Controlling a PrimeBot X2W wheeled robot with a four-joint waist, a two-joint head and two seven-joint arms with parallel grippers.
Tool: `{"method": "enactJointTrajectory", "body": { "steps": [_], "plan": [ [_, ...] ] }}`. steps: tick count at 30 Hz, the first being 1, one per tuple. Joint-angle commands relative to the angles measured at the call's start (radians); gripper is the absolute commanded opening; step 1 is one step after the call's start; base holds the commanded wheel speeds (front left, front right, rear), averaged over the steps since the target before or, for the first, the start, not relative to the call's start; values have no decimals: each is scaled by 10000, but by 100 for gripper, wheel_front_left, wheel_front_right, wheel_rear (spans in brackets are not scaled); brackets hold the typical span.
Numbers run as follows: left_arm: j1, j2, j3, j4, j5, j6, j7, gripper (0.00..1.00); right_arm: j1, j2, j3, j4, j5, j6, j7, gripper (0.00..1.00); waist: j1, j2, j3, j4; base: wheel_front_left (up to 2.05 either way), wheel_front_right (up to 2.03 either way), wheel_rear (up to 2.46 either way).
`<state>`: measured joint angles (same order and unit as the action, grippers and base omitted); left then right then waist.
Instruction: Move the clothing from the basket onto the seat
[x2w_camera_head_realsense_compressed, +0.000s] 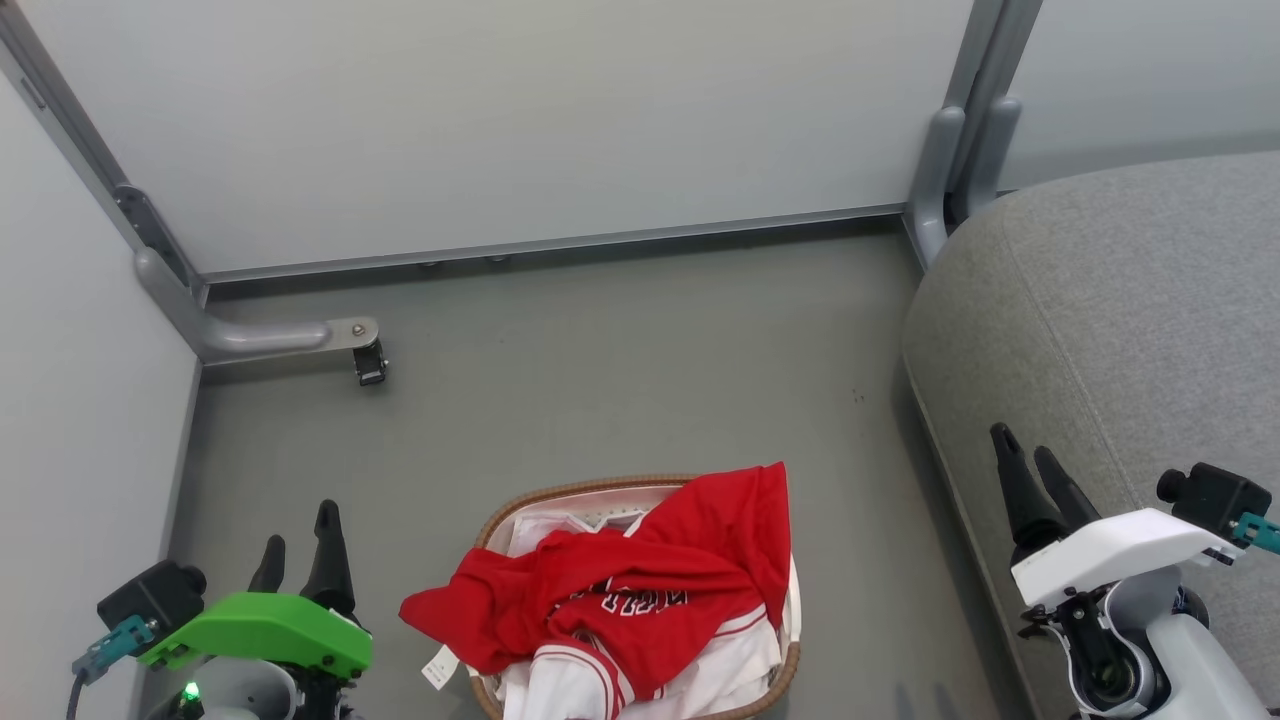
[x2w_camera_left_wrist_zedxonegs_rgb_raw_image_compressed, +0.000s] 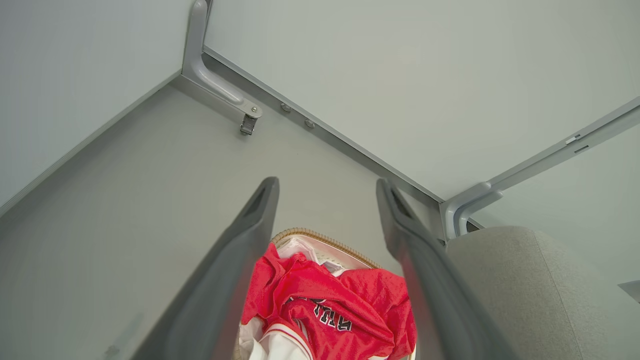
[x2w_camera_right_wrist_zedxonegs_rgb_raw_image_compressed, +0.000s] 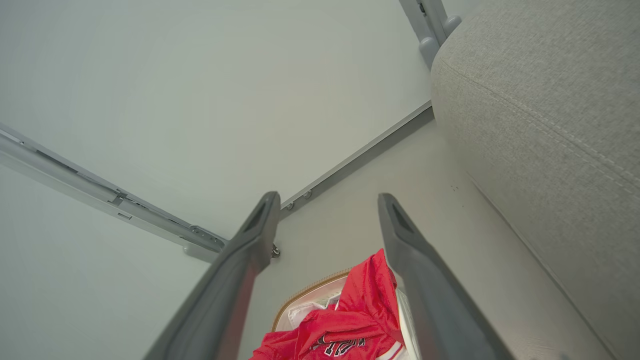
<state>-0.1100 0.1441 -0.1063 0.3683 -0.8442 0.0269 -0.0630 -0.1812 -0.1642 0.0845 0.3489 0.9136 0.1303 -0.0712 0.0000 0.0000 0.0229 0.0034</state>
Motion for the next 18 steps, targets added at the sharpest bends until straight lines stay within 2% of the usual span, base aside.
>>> {"method": "enactJointTrajectory", "body": {
  "steps": [1, 5, 18],
  "plan": [
    [-397, 181, -89, -34, 375, 77, -95, 100, -324, -127, 69, -38, -335, 3, -99, 100, 0, 0, 3, 4, 0, 0, 0],
    [-377, 254, -201, -59, 951, 355, -248, 100, -381, -197, 200, 95, -1010, 3, -247, 100, 0, 0, 9, 13, 0, 0, 0],
    [-142, 432, -419, -497, 2304, 751, -626, 100, -390, -205, 192, 90, -2432, 4, -599, 100, 0, 0, 5, 17, 0, 0, 0]
  ]
}}
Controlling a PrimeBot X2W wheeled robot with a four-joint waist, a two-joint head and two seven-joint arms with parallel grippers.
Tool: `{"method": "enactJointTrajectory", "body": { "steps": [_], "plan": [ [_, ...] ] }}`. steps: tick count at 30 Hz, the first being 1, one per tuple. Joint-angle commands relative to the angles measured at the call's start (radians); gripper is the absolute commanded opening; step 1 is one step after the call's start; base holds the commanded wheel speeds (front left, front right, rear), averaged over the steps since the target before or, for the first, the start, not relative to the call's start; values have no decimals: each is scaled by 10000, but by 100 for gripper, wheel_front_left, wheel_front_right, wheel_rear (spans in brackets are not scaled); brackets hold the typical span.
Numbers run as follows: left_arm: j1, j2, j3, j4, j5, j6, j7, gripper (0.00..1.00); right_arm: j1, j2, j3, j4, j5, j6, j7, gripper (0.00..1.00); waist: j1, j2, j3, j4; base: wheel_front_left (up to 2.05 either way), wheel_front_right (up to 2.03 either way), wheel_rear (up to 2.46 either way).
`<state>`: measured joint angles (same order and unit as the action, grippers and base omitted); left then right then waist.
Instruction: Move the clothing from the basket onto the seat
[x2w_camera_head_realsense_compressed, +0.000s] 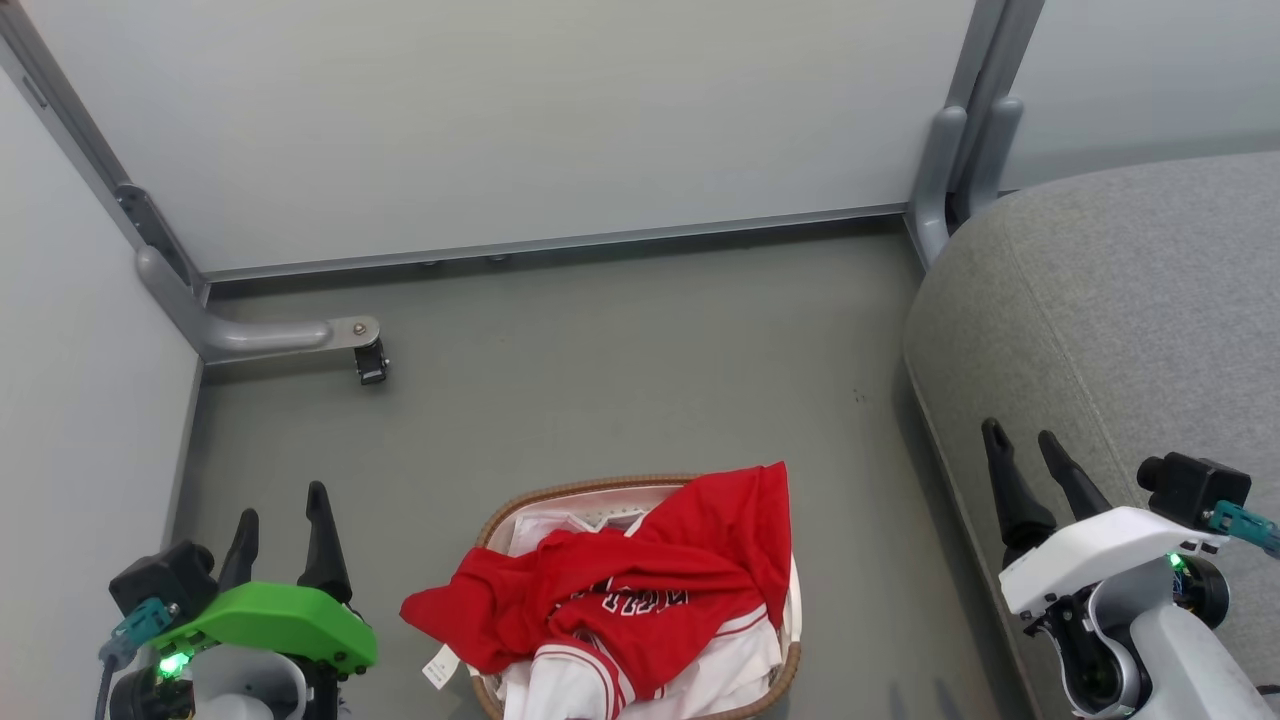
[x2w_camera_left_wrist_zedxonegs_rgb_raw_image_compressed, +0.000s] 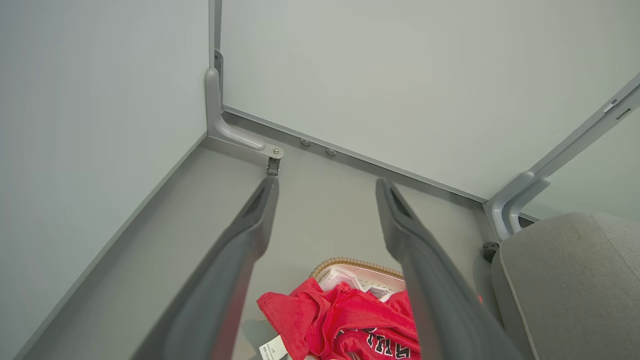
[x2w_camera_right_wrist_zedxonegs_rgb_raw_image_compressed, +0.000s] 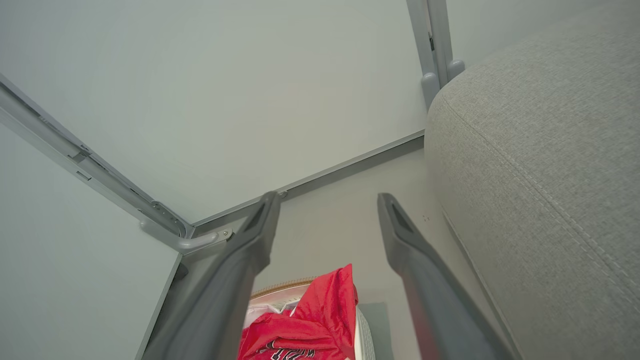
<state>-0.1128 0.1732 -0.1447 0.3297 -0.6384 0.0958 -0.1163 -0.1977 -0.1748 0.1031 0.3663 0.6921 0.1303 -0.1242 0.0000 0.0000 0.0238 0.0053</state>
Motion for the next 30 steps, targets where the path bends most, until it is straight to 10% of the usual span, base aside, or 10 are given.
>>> {"method": "enactJointTrajectory", "body": {
  "steps": [1, 30],
  "plan": [
    [-80, 150, -41, -146, 329, 84, -113, 100, -218, -102, 25, -78, -317, 4, -102, 100, 0, 0, -5, -4, 0, 0, 0],
    [655, -111, -42, -490, 3179, 587, -830, 100, -474, -225, 479, 555, -3095, 4, -784, 100, 0, 0, 3, 15, 0, 0, 0]
  ]
}}
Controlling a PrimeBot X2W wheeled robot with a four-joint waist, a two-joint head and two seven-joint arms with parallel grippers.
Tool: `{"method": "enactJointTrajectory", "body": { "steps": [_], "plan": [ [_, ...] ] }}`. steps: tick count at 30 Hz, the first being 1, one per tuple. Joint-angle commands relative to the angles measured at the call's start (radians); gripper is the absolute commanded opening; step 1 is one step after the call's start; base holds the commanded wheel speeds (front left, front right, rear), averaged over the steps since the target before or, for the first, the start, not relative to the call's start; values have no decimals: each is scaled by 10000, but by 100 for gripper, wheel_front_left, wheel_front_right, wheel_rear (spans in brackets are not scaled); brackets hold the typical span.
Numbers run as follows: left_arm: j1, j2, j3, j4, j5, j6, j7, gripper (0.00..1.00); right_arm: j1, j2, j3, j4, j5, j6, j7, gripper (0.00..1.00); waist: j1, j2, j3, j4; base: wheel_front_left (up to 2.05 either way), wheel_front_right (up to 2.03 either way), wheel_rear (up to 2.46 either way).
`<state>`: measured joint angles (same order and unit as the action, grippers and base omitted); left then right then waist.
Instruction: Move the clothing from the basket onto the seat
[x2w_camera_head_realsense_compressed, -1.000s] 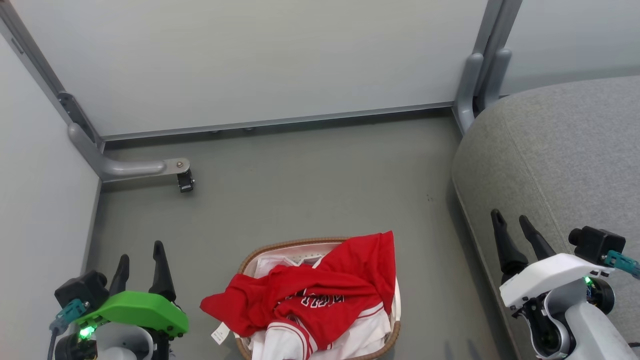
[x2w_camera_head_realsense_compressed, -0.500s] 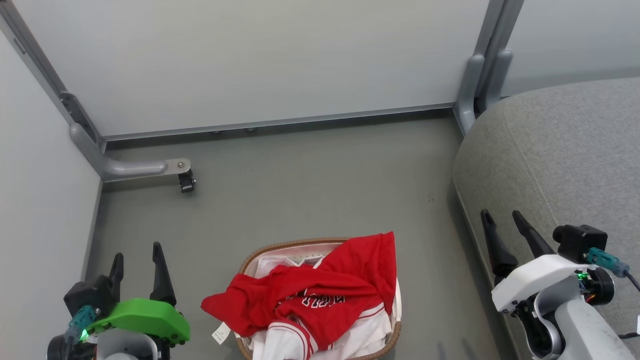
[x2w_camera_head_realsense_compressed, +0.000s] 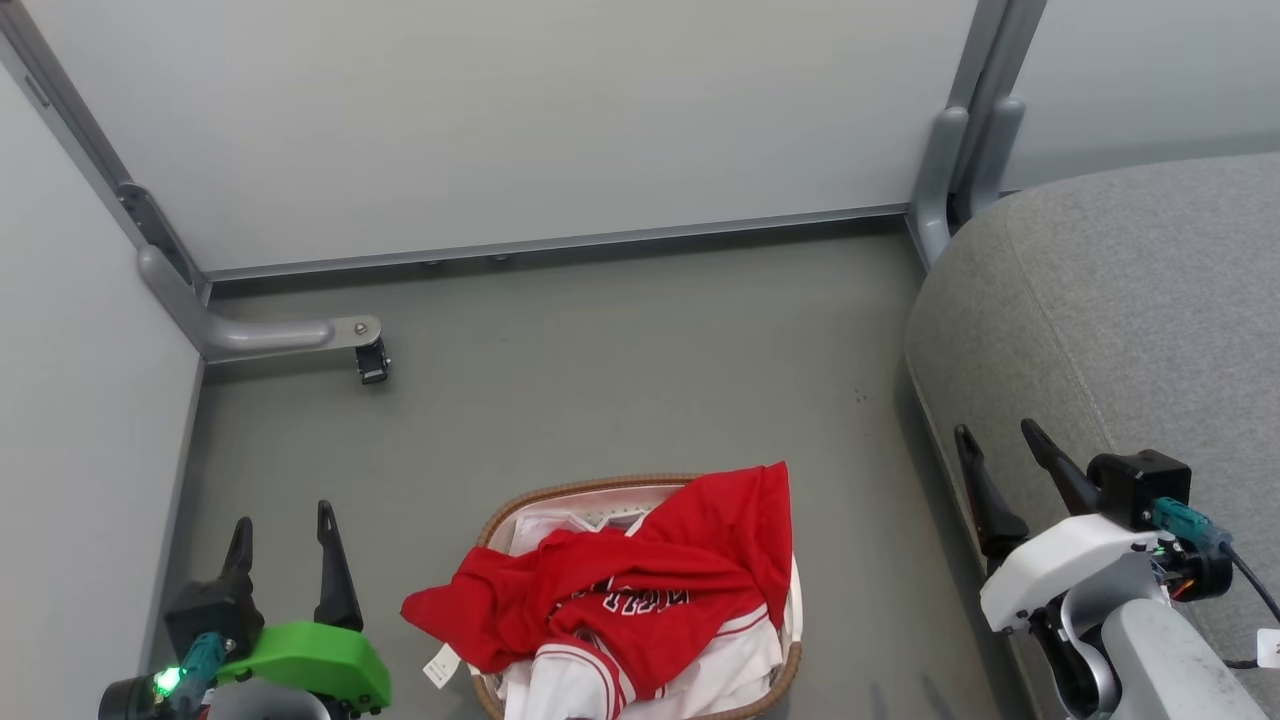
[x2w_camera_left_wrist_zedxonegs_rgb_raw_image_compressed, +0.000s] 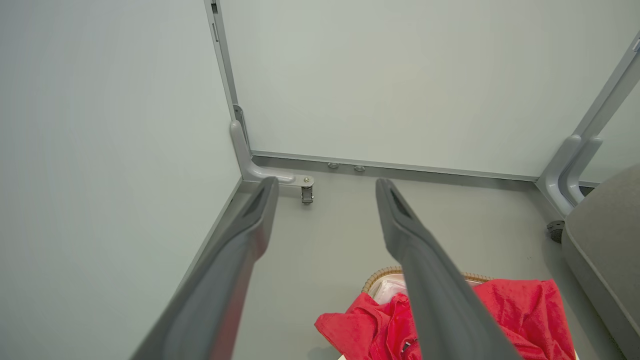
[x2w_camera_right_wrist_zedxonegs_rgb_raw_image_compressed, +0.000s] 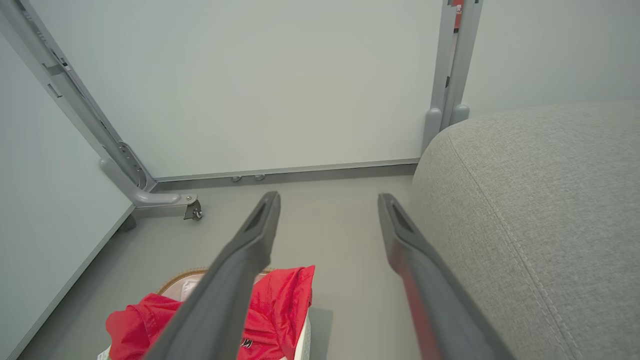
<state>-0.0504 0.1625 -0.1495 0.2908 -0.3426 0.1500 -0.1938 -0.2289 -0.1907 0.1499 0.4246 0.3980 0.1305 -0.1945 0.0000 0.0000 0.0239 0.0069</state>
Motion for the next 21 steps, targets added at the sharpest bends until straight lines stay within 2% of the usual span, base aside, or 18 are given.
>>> {"method": "enactJointTrajectory", "body": {
  "steps": [1, 10, 15, 21],
  "plan": [
    [46, -14, 6, -115, 318, 51, -78, 100, -144, -49, 13, -40, -255, 1, -108, 100, 0, 0, 10, -3, 0, 0, 0],
    [-121, -66, -116, -17, 1124, -25, -263, 100, -470, -133, 106, -167, -923, 2, -288, 100, 0, 0, 458, -83, 0, 0, 0],
    [-523, -210, -351, 160, 1567, -198, -366, 100, -901, -235, 128, -522, -1228, 2, -375, 100, 0, 0, 1305, -210, 0, 0, 0],
    [-1421, -520, -653, 1002, 1838, -631, -477, 100, -1656, -351, 218, -1127, -1533, 2, -483, 100, 0, 0, 2669, -502, 0, 0, 0]
  ]
}}
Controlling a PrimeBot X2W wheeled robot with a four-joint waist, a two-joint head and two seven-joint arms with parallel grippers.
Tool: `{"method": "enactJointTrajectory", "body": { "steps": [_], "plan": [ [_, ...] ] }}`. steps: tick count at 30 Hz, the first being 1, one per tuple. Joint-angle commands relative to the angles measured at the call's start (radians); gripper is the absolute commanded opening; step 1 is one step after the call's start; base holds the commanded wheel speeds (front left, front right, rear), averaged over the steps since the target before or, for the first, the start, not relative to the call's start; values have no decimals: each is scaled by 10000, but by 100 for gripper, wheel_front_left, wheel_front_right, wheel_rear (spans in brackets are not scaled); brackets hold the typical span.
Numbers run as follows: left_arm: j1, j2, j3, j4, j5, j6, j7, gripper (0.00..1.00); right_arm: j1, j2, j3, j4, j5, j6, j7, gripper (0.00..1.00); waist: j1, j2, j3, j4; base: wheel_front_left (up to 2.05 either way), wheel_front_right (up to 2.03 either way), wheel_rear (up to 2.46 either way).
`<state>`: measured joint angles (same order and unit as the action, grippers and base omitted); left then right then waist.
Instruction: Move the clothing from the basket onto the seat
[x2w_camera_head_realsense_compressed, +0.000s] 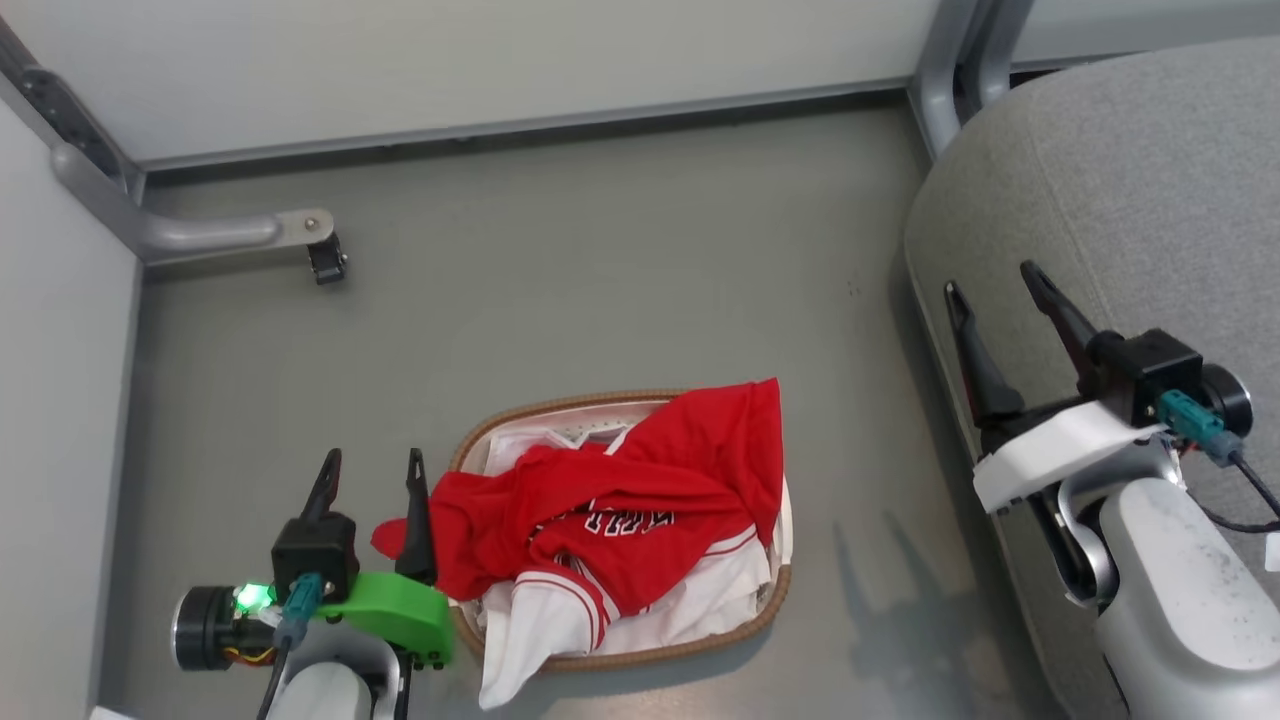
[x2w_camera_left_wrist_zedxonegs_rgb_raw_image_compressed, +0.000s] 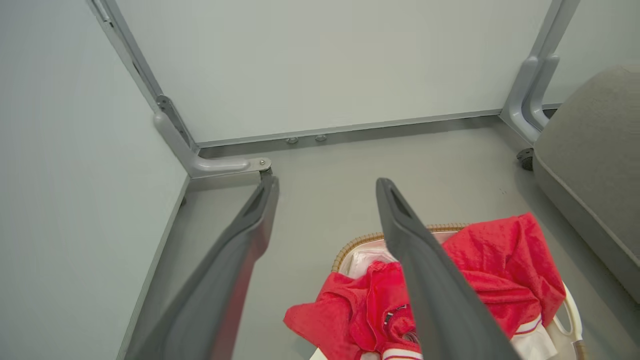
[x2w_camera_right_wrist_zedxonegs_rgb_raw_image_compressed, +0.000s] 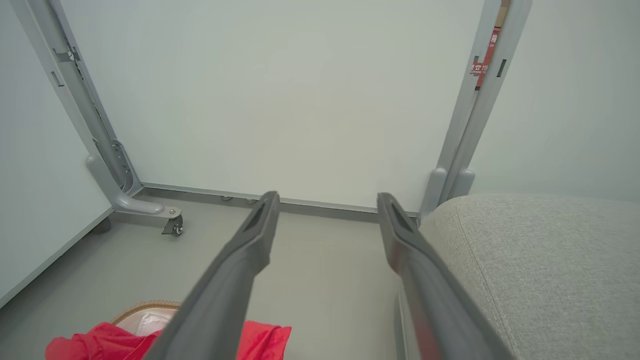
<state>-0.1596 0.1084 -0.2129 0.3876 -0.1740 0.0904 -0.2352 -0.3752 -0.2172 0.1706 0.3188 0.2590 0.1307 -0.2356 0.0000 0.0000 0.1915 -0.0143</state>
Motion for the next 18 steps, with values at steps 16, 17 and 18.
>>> {"method": "enactJointTrajectory", "body": {
  "steps": [16, 17, 18],
  "plan": [
    [-3483, -429, -805, 4869, 752, -1479, -309, 100, -2377, -148, 429, -1451, -800, -1, -307, 100, 0, 0, 4216, -1222, 0, 0, 0],
    [-3639, -441, -863, 5281, 750, -1493, -295, 100, -2501, -128, 443, -1525, -771, -1, -307, 100, 0, 0, 4376, -1278, 0, 0, 0],
    [-3761, -446, -927, 5569, 760, -1520, -293, 100, -2580, -100, 454, -1581, -760, -1, -307, 100, 0, 0, 4490, -1322, 0, 0, 0]
  ]
}}
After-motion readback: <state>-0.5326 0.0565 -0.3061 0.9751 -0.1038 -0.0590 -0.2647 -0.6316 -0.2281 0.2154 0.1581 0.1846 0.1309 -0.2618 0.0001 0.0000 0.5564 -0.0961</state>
